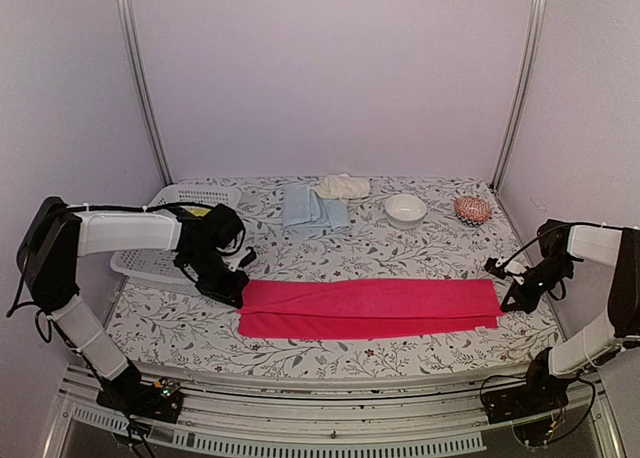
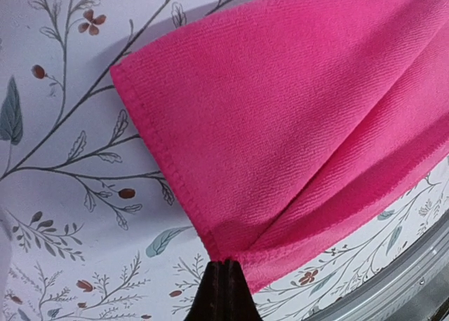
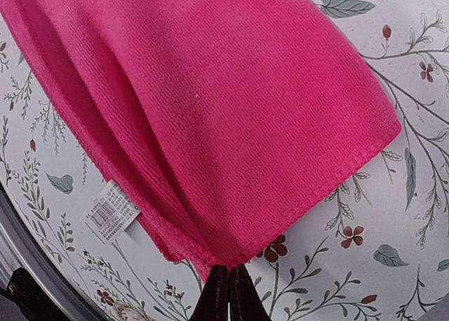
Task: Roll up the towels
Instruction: Fold the towel at the center of the board.
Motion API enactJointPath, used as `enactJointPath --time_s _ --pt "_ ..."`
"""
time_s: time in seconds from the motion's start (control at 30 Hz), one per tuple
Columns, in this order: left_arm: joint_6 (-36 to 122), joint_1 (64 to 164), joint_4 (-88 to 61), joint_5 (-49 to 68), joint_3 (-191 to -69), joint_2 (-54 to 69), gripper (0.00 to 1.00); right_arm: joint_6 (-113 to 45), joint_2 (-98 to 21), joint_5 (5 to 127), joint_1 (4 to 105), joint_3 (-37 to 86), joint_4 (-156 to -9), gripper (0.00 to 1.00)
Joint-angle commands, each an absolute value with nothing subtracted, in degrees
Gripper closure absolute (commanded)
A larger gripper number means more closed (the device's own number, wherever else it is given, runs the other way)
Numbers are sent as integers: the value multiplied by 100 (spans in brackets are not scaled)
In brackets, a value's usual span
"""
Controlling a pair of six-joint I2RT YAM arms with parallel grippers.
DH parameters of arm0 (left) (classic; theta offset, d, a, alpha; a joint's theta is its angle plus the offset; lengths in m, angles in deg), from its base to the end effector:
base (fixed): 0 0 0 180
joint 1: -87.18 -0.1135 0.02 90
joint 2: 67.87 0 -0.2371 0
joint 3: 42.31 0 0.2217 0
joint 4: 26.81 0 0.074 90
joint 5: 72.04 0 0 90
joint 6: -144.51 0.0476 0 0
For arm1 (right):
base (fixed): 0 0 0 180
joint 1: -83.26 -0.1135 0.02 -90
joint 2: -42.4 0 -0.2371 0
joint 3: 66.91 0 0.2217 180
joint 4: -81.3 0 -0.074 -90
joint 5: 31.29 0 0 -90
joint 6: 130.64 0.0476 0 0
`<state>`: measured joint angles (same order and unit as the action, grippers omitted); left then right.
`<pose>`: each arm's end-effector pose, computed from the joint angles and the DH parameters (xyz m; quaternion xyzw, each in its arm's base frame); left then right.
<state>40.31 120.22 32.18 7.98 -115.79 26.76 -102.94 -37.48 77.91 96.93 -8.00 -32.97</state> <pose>0.2190 -0.1523 0.1507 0.1698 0.9779 -0.1137 0.0437 0.1905 -0.0302 0.1488 -0.4102 0.8962 0.1139 0.1250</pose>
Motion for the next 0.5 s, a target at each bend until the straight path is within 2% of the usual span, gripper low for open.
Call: enactJointPath --time_s 0.0,0.4,0.47 --pt "3913 12049 3444 920 -11532 2179 100 -10522 -3528 7894 9723 -816 -3034 97" --pt "3720 12058 3592 763 -11268 2048 100 -10933 -3418 8049 9721 -931 -2668 97" --pt "3724 12061 3611 647 -11183 2093 97 -10974 -3420 7990 9723 -1007 -2742 97"
